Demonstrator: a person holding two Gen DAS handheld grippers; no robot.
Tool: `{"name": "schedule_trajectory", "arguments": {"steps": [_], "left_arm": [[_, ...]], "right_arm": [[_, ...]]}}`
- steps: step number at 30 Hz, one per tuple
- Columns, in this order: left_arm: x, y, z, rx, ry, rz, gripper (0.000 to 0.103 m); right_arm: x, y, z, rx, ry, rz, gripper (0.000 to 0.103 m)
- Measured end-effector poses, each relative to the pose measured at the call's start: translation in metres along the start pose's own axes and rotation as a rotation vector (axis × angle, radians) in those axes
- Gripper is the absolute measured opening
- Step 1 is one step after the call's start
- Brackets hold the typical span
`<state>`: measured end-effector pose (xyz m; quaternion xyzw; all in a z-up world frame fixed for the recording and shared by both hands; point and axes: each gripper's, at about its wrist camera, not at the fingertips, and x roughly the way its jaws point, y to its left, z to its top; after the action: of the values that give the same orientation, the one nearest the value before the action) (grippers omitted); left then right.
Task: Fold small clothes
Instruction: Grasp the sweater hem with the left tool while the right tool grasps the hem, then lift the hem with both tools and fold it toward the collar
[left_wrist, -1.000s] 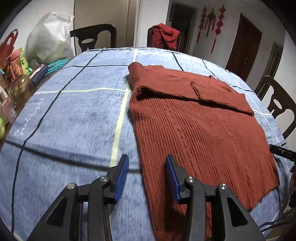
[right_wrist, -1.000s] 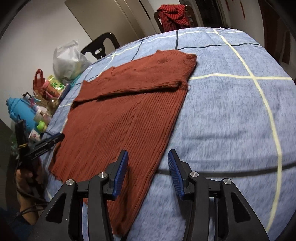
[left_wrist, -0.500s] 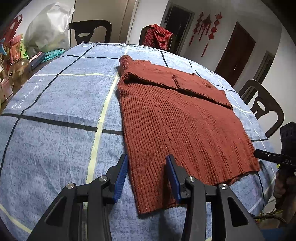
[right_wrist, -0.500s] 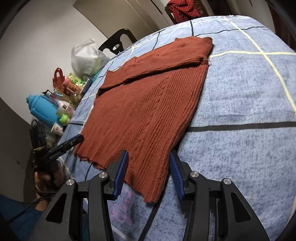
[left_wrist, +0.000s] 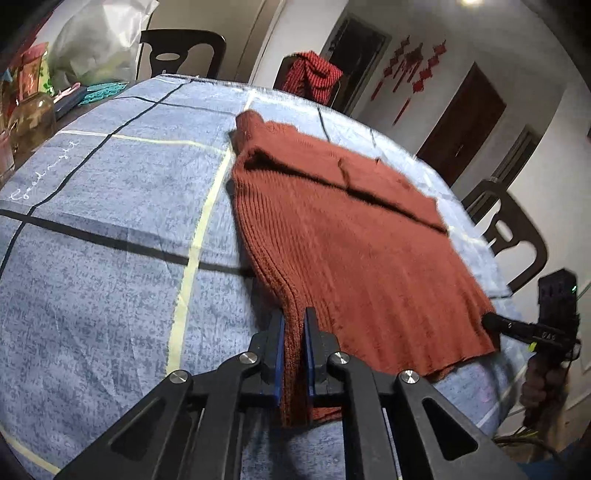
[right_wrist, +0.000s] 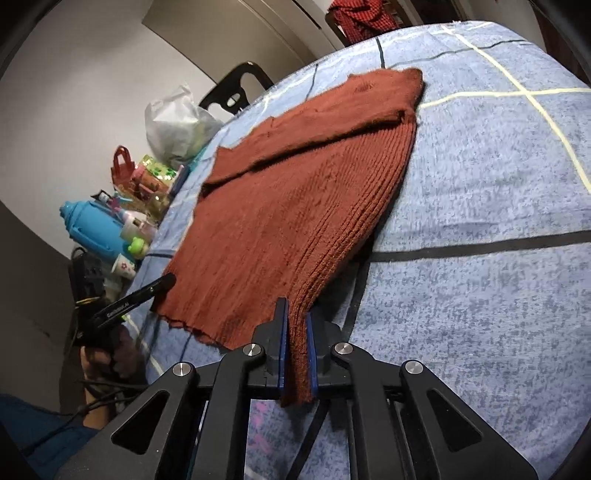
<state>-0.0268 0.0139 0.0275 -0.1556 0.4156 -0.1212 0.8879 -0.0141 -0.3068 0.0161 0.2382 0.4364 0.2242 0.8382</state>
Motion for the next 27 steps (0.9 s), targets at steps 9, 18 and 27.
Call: {"name": "schedule_trajectory", "arguments": {"steps": [9,18,27], "left_arm": [[-0.019,-0.005,0.038,-0.010,-0.124,-0.104,0.010],[-0.008,-0.010,0.100,0.023,-0.207,-0.108,0.010],[0.023,-0.006,0.150,0.013,-0.211,-0.101,0.010]], "right_arm": [[-0.019,0.014,0.024,-0.024,-0.094,0.088,0.008],[-0.031,0.021,0.073,-0.065,-0.201,0.099,0.008],[-0.016,0.003,0.125,-0.032,-0.234,0.085,0.008]]}}
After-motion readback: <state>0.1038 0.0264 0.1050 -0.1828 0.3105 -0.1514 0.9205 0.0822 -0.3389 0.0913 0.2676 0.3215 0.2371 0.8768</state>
